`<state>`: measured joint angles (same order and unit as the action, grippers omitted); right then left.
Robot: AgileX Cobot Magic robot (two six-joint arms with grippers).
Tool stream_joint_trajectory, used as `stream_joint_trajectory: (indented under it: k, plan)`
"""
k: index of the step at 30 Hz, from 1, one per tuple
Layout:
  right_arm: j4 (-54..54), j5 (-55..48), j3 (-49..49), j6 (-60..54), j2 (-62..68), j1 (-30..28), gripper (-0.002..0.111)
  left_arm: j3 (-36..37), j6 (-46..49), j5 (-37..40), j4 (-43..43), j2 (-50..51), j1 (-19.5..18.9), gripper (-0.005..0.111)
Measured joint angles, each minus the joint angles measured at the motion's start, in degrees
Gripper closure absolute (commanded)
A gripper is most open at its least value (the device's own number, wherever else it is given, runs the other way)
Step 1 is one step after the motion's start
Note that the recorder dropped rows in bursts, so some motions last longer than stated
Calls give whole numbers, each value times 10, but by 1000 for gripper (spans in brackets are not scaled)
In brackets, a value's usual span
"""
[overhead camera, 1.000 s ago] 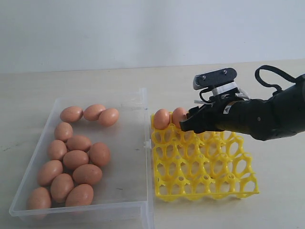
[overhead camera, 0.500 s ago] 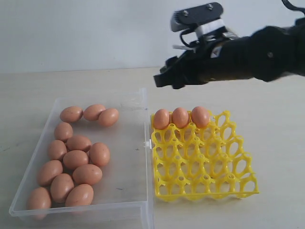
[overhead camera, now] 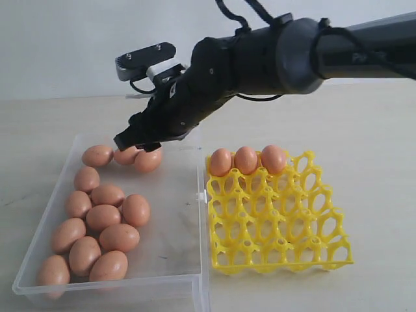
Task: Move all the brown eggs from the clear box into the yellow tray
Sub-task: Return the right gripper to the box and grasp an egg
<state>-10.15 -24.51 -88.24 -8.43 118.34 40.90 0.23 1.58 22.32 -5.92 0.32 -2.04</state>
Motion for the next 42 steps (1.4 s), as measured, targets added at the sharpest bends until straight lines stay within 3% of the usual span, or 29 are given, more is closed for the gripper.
stream_joint_trajectory:
  k: [5, 10, 20, 38, 39, 41, 42]
  plan:
    - [-2, -47, -52, 30, 52, 0, 53, 0, 0, 0, 0, 0, 0, 107]
    - [6, -55, -97, 177, 92, 0, 53, 0, 0, 0, 0, 0, 0, 107]
    - [123, -62, -184, 421, 158, 0, 53, 0, 0, 0, 0, 0, 0, 107]
    - [157, -105, -235, 455, 218, 0, 53, 0, 0, 0, 0, 0, 0, 107]
    - [158, -108, -243, 454, 222, 0, 56, 0, 0, 0, 0, 0, 0, 107]
    - [158, -105, -248, 451, 225, 0, 74, 0, 0, 0, 0, 0, 0, 107]
    - [159, -105, -249, 451, 225, 0, 92, 0, 0, 0, 0, 0, 0, 107]
